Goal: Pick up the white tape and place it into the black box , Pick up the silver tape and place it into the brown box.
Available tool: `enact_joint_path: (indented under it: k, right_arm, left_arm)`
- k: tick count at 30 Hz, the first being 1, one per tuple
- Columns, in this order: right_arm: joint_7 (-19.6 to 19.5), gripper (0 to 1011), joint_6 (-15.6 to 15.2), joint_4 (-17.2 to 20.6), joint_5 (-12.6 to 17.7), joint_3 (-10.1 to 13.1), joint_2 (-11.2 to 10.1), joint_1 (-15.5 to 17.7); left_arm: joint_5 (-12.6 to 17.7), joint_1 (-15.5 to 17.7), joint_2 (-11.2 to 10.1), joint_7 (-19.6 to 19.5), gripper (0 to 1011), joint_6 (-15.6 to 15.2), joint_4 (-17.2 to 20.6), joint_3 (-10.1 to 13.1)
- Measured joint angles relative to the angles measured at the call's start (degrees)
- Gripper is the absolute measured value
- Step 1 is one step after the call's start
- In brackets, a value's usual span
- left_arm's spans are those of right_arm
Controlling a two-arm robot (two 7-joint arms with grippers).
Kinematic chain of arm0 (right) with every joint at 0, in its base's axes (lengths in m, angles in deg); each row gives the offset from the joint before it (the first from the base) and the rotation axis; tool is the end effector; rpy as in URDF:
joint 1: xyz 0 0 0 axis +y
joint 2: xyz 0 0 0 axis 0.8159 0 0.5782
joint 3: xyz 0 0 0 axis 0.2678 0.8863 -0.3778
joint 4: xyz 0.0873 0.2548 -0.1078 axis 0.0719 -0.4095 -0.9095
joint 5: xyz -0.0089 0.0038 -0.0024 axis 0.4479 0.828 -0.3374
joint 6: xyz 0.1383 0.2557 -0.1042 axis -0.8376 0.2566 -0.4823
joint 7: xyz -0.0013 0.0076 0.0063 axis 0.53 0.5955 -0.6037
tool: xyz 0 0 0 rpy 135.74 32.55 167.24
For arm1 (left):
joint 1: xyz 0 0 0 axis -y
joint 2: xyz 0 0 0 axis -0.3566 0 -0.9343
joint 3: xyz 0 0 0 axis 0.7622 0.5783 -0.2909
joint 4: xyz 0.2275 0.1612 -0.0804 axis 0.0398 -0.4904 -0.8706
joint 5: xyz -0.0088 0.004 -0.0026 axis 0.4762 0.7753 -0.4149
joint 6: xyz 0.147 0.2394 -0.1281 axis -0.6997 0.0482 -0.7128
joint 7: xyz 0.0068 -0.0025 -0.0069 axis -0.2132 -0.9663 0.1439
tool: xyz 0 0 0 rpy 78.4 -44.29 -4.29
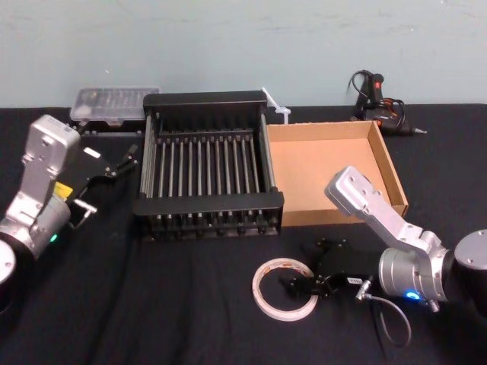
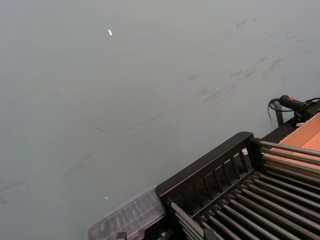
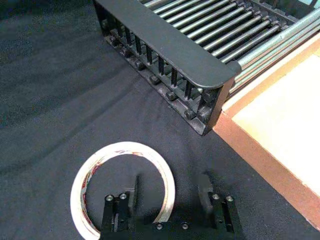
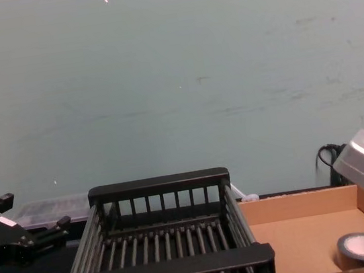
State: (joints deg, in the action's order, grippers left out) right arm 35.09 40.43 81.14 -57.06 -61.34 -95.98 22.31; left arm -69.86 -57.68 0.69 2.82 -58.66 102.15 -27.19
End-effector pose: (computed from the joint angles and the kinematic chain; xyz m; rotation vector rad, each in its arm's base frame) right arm 0.3432 -0.0097 -0.2737 -0.6339 0.1928 -0.5932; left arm 0.3580 0.0827 -0.3023 0.3044 -0.2851 1.2479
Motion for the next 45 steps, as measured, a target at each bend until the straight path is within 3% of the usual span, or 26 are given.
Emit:
enact_joint_path:
  k: [23,45]
  right_arm:
    - [0.0,105,0.0,0.0,0.06,0.0,0.0,0.0]
    - [0.0,90,0.0,0.0,0.06,0.0,0.0,0.0]
  left_arm:
    - [0.0,0.0,0.0,0.0,1001,0.0,0.0,0.0]
    - [0.0,0.0,0.0,0.0,1001,0.0,0.0,0.0]
